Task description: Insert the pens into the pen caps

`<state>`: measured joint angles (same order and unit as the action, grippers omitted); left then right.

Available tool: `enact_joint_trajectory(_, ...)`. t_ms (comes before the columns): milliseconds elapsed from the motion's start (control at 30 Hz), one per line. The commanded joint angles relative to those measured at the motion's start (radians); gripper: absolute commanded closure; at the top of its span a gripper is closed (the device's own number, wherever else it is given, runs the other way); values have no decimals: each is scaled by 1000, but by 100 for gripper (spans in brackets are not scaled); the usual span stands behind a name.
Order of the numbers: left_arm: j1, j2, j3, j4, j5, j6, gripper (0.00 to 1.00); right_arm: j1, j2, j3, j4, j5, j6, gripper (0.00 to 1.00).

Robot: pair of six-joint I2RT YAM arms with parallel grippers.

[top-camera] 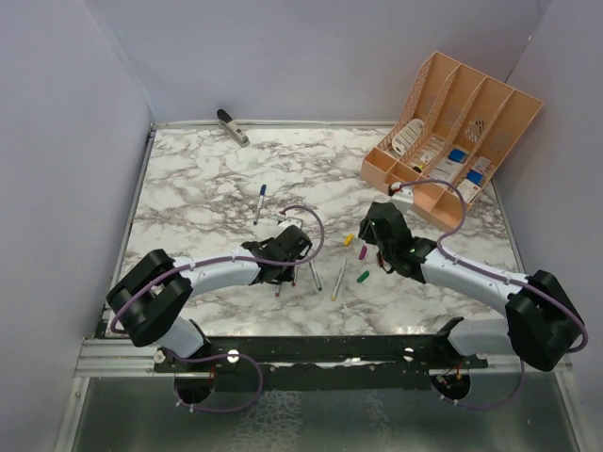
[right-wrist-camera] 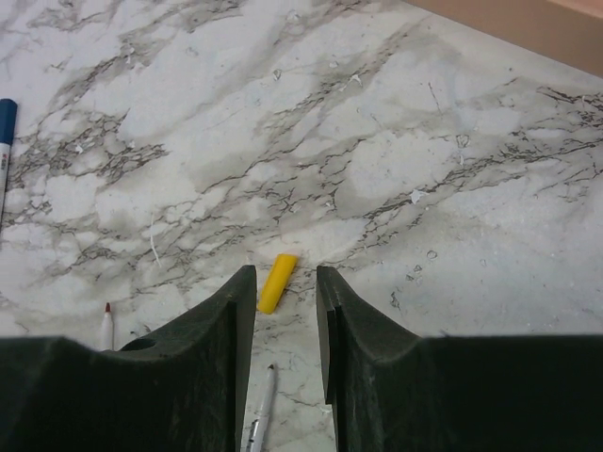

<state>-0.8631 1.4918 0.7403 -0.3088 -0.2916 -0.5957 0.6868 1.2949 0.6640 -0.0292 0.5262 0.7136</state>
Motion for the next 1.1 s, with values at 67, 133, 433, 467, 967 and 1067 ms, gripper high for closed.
enact_joint_trajectory(67,-26,64,-17,-87,-5,-24,68,2,-41,-13,22,6,12,68)
enact_joint_trajectory(133,-30,75,-16,-88,0,-26,68,2,-43,-15,22,6,15,68)
enact_joint_trajectory(433,-69,81,-39,-116,12,-72,69,1,-73,-28,20,15,24,68)
enact_joint_trajectory(467,-74,79,-42,-121,11,-80,69,1,-75,-27,19,16,24,68)
enact_joint_trajectory(967,-90,72,-66,-126,6,-96,99,2,-60,-33,12,23,44,69)
enact_joint_trajectory(1067,-90,66,-73,-127,3,-100,100,2,-35,-24,-5,36,42,69)
